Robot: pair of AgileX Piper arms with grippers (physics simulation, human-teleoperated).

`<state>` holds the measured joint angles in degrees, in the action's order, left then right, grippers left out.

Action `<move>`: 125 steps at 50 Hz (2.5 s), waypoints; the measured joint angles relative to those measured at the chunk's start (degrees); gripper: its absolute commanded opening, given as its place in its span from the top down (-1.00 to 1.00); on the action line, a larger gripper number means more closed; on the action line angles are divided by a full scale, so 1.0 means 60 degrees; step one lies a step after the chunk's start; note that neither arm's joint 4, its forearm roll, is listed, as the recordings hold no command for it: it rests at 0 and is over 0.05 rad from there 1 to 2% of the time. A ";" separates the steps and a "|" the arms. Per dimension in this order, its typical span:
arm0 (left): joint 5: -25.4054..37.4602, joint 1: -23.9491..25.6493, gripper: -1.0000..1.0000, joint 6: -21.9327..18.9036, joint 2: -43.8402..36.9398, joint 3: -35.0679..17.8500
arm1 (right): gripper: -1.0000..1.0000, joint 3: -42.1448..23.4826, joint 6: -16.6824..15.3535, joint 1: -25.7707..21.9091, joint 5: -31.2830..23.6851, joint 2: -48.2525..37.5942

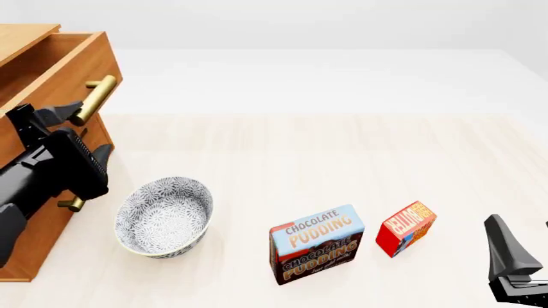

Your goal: Put the butter at the back in the top drawer of the cabinet and close it.

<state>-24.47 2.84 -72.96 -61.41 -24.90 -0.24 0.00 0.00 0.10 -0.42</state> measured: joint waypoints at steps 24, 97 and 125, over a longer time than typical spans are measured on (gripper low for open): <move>-0.0019 0.0032 -1.00 -0.0022 -0.0005 0.0004 | -1.00 0.0000 0.0000 0.0000 0.0000 0.0000; 0.5352 0.0087 -1.00 0.0700 0.5055 -0.1375 | -1.00 0.0000 0.0000 0.0000 0.0000 0.0000; 0.8839 -0.0174 -1.00 0.2026 0.6484 -0.3308 | -1.00 0.0000 0.0000 0.0000 0.0000 0.0000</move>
<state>28.57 1.80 -60.80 -22.51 -44.74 -0.24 0.00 0.00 0.10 -0.42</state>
